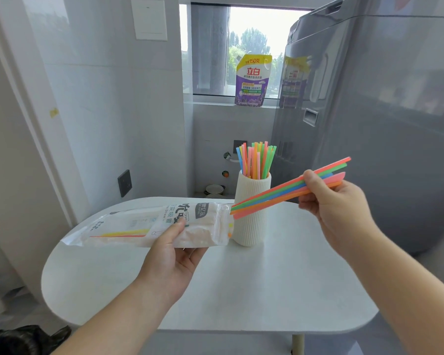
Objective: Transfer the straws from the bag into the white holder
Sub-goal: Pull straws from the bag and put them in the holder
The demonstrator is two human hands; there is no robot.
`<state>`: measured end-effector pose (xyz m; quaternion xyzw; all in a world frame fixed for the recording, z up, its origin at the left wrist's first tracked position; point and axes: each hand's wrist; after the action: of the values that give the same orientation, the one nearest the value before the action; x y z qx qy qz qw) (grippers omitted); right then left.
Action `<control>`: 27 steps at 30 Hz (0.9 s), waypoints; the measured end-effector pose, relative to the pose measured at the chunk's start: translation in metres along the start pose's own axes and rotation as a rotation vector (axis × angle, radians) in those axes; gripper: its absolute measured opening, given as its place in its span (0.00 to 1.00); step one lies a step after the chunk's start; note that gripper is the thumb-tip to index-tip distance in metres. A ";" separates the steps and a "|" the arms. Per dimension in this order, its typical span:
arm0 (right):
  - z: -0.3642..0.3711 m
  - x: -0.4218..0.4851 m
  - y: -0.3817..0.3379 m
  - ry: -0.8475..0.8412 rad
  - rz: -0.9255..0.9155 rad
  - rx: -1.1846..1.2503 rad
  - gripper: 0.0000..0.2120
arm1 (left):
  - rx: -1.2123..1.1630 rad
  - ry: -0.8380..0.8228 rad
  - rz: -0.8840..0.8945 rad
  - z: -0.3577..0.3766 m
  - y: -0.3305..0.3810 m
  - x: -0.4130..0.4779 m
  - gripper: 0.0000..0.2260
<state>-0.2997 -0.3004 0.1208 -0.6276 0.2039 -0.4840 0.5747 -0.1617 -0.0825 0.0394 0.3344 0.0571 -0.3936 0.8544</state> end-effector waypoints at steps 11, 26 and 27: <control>-0.032 0.032 -0.046 0.051 -0.224 -0.127 0.10 | -0.030 0.015 0.022 -0.002 0.002 0.000 0.14; -0.023 0.037 -0.097 0.083 -0.507 -0.341 0.09 | -0.018 -0.016 0.003 0.000 -0.001 -0.002 0.13; -0.021 0.036 -0.098 0.082 -0.521 -0.351 0.09 | -0.017 -0.017 0.001 0.000 0.000 -0.002 0.13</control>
<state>-0.3310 -0.3154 0.2212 -0.7282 0.1400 -0.5973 0.3055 -0.1635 -0.0813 0.0400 0.3236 0.0530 -0.3953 0.8580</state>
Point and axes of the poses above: each hand's wrist, its own x-axis towards the middle knuckle, its own z-axis out of the palm, y = z × x, and after that the axes turned 11 degrees about -z, right-handed
